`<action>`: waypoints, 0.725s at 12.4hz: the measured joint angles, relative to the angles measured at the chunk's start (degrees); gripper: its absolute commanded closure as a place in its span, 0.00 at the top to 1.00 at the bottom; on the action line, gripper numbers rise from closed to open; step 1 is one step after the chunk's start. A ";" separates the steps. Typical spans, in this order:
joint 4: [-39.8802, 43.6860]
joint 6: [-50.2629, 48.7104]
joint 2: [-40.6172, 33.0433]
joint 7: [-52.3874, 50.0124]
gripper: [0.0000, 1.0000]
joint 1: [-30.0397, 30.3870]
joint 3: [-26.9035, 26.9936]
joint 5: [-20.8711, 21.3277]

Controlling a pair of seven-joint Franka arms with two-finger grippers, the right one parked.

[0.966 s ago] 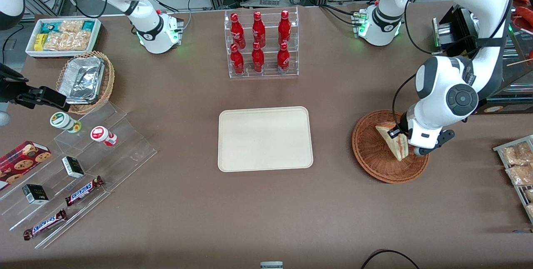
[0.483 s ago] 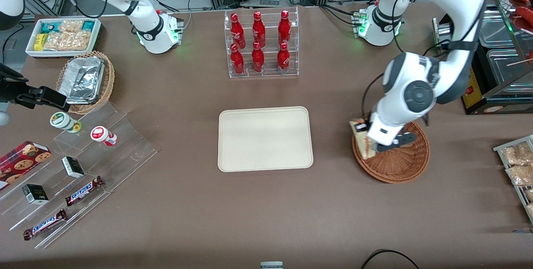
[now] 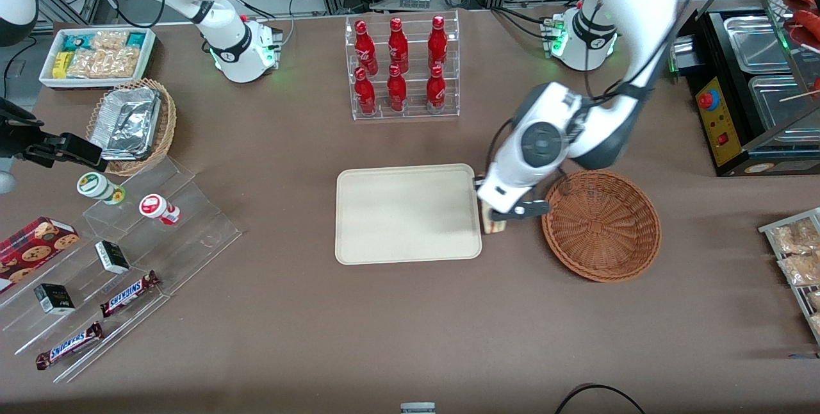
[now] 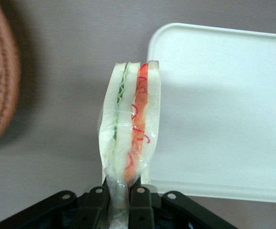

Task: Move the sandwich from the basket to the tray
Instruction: 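Lift the sandwich and carry it with the left gripper over the tray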

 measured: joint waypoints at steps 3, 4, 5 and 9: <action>6.24 0.01 5.82 -4.64 0.00 -5.63 -0.05 1.84; 8.14 0.01 7.42 -5.36 0.00 -6.94 -0.04 1.86; 9.86 0.01 8.82 -6.57 0.00 -8.12 -0.03 1.88; 16.44 0.01 13.87 -11.05 0.00 -11.57 -0.01 1.93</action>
